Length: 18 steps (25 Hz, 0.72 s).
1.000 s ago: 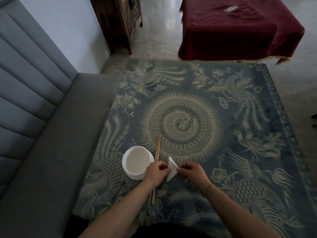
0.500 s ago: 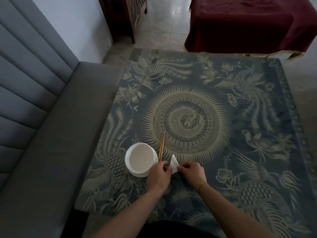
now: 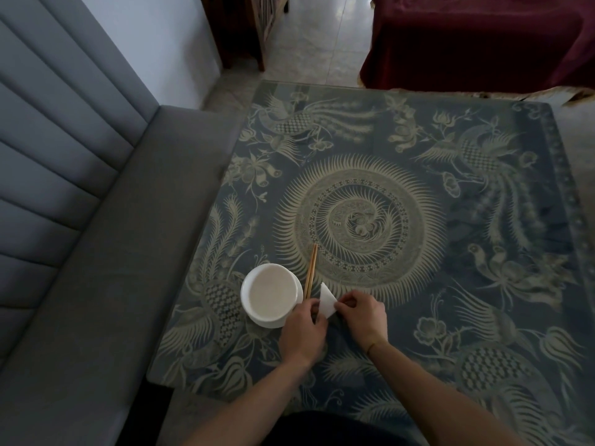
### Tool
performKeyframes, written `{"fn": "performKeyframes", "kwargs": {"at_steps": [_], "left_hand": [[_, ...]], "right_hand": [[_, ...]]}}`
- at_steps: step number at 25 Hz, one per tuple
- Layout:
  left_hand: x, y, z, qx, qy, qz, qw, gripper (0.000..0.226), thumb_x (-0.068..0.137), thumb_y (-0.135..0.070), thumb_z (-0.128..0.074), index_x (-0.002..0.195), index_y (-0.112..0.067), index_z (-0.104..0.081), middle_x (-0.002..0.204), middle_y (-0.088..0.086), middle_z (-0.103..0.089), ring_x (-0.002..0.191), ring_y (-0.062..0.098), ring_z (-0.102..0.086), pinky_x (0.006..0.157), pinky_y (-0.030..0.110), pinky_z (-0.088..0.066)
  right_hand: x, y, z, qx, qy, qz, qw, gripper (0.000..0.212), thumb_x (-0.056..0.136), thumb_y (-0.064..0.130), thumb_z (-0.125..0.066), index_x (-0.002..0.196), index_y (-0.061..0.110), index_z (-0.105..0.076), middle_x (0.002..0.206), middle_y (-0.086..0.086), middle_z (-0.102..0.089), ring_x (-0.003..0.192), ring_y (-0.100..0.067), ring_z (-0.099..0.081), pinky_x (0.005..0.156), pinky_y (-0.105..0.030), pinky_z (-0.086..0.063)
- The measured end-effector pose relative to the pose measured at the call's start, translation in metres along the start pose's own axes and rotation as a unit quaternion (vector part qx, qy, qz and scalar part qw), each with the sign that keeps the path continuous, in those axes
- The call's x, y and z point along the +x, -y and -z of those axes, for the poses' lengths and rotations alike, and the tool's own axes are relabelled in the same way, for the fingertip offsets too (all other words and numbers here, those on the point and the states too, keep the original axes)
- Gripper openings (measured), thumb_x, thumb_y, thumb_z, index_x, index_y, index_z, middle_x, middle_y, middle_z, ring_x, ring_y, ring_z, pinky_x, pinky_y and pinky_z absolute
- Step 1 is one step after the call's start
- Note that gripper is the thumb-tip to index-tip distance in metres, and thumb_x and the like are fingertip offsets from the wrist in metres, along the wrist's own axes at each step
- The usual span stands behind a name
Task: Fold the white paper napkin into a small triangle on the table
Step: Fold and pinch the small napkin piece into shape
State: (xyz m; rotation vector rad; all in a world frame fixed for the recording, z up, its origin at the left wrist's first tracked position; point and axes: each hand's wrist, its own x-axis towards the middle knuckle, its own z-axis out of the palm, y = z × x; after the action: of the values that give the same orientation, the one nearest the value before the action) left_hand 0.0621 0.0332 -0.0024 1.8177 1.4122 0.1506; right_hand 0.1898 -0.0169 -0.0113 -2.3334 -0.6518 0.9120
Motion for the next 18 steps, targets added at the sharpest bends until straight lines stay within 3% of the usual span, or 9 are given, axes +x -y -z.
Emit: {"fn": "performKeyframes", "kwargs": {"at_steps": [6, 10, 18], "left_hand": [[-0.0017, -0.0007, 0.0014, 0.011, 0.002, -0.008, 1.000, 0.027, 0.093, -0.024, -0.063, 0.120, -0.022, -0.062, 0.114, -0.003, -0.064, 0.102, 0.012, -0.059, 0.083, 0.031, -0.051], [-0.0045, 0.0003, 0.0008, 0.030, 0.004, -0.008, 1.000, 0.027, 0.093, -0.027, -0.062, 0.119, -0.023, -0.061, 0.115, -0.005, -0.061, 0.096, 0.007, -0.055, 0.080, 0.029, -0.048], [-0.0055, 0.0021, 0.0002, 0.063, 0.015, -0.010, 0.998, 0.029, 0.095, -0.030, -0.057, 0.121, -0.020, -0.063, 0.119, -0.005, -0.058, 0.102, 0.013, -0.058, 0.080, 0.032, -0.049]], "right_hand": [[0.0006, 0.0020, -0.0045, -0.012, 0.001, -0.001, 1.000, 0.008, 0.082, 0.026, -0.076, 0.082, 0.020, -0.071, 0.079, 0.007, -0.070, 0.077, -0.011, -0.063, 0.073, -0.031, -0.054], [-0.0007, 0.0015, -0.0062, -0.018, -0.008, 0.001, 1.000, 0.008, 0.083, 0.026, -0.075, 0.082, 0.022, -0.069, 0.078, 0.009, -0.069, 0.075, -0.008, -0.062, 0.069, -0.028, -0.052], [-0.0022, 0.0015, -0.0077, -0.025, -0.019, -0.001, 1.000, 0.009, 0.084, 0.027, -0.075, 0.082, 0.022, -0.067, 0.080, 0.010, -0.068, 0.075, -0.009, -0.062, 0.068, -0.029, -0.051]]}}
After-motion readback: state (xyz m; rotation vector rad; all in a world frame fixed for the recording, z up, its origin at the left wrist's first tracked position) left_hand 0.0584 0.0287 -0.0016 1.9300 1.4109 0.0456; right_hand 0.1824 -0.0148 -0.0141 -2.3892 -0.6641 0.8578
